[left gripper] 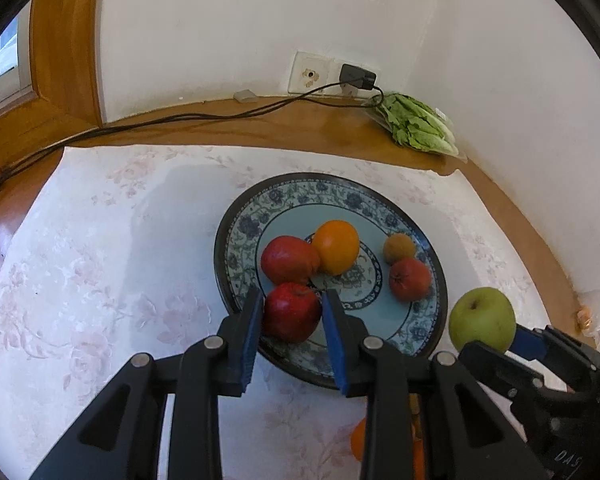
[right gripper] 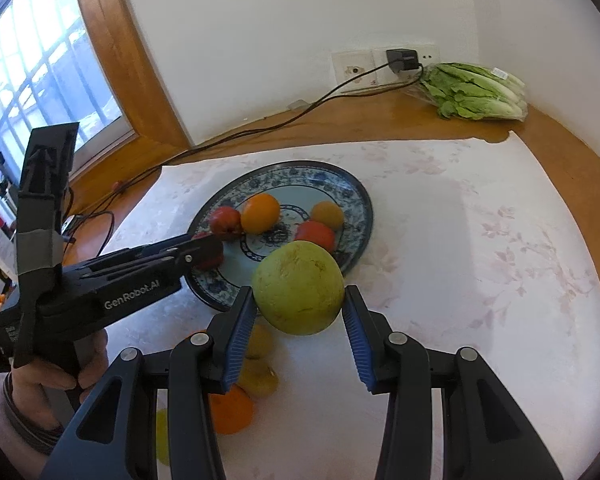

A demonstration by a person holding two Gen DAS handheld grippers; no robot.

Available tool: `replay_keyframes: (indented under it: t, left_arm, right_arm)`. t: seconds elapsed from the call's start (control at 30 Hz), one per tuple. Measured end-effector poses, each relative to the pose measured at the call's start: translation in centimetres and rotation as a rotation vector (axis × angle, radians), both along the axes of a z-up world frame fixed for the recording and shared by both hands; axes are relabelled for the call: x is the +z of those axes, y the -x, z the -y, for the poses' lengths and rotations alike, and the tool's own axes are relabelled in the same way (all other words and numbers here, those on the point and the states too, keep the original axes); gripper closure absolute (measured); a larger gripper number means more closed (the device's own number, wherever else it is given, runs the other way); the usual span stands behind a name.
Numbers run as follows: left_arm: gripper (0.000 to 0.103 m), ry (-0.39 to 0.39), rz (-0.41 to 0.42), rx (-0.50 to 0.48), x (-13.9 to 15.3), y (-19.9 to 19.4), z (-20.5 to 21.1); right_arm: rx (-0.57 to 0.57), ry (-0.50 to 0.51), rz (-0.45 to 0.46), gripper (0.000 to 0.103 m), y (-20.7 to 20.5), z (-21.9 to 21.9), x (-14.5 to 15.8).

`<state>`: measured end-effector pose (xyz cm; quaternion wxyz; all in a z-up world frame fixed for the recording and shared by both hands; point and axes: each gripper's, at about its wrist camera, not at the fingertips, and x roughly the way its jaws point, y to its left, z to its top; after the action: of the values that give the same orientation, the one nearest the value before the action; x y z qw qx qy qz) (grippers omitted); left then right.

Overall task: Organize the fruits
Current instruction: 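Carry the red apple with the left tool while the right tool carries the pomelo over the plate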

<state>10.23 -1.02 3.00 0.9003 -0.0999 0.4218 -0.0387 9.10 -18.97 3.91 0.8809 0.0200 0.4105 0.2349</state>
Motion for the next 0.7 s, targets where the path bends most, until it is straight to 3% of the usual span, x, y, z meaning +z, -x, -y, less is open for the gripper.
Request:
replay_keyframes:
  t: [0.7]
  left_arm:
    - [0.069,-0.069,0.018,-0.006,-0.2,0.1,0.9]
  right_arm:
    - [0.007,0.026,0.016,0.058,-1.8,-1.4,-1.5]
